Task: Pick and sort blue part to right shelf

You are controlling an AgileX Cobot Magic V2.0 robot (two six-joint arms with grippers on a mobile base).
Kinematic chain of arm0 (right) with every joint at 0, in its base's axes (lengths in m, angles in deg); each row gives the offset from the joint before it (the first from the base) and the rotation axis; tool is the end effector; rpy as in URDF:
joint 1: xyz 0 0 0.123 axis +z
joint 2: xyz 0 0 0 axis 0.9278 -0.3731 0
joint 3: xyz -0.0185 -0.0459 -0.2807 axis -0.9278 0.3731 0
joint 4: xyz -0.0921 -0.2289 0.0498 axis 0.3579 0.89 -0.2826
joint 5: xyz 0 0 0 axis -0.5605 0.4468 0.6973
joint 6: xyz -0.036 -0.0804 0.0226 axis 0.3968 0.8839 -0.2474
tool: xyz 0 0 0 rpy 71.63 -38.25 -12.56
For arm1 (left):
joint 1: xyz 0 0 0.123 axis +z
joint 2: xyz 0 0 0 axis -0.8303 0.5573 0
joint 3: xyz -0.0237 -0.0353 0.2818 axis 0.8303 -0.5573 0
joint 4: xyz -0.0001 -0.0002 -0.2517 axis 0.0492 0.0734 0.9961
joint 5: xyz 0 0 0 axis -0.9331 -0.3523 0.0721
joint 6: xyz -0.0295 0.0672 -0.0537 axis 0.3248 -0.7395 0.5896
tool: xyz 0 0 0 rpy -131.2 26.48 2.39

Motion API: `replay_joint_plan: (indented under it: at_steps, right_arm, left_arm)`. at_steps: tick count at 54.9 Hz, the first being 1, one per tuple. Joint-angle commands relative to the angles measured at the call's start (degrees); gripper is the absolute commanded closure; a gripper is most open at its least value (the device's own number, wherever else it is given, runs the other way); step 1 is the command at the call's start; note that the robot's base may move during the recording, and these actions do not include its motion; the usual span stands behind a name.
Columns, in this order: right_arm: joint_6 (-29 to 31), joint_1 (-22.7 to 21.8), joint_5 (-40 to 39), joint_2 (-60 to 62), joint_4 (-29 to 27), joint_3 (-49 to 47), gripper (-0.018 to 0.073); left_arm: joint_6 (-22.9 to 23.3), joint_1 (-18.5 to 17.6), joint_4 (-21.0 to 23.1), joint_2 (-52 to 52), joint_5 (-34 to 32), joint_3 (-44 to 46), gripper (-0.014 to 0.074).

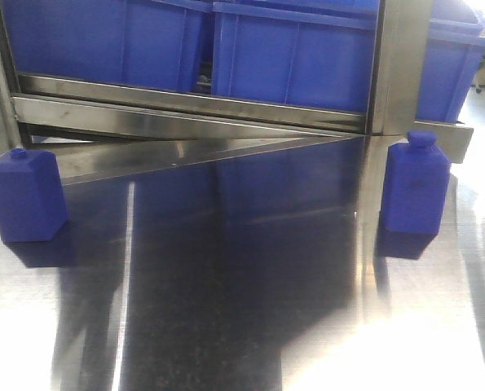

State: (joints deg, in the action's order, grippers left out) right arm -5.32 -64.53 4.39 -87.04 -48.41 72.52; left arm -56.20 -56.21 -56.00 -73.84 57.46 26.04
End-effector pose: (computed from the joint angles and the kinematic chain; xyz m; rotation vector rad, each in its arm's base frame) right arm 0.0564 0.0037 0.2015 -0.0102 1.5250 0.0899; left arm 0.0562 -0.0001 0.2099 -0.0526 1.4994 -0.0582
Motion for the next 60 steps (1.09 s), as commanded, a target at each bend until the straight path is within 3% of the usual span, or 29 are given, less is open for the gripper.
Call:
replay_joint_plan:
  at_steps: [1, 29, 40, 43, 50, 60]
  right_arm:
    - [0.54, -0.42, -5.02, 0.74, 0.08, -0.47, 0.0510]
    - [0.54, -0.42, -5.02, 0.74, 0.08, -0.47, 0.0510]
    - [0.54, -0.42, -5.02, 0.74, 0.08, -0.47, 0.0510]
    - [0.54, -0.42, -5.02, 0.74, 0.08, -0.47, 0.0510]
    - [0.54, -0.42, -5.02, 0.74, 0.08, -0.47, 0.0510]
    - [0.54, -0.42, -5.08, 0.74, 0.08, -0.47, 0.0510]
  left_arm:
    - [-0.11, -0.31, 0.58, -1.31, -4.94, -1.69, 0.0471]
    - [-0.11, -0.31, 0.58, -1.31, -7.18, -1.69, 0.0471]
    - [0.11, -0.31, 0.92, -1.31, -18.31, -0.32, 0.0471]
    - [0.27, -0.31, 1.00, -1.07, -15.37, 2.73, 0.0471]
    - [0.27, -0.40, 1.00, 1.72, -0.76, 14.49, 0.0471]
    - [0.27, -0.40, 2.17, 13.15, 18.13, 31.35, 0.0469]
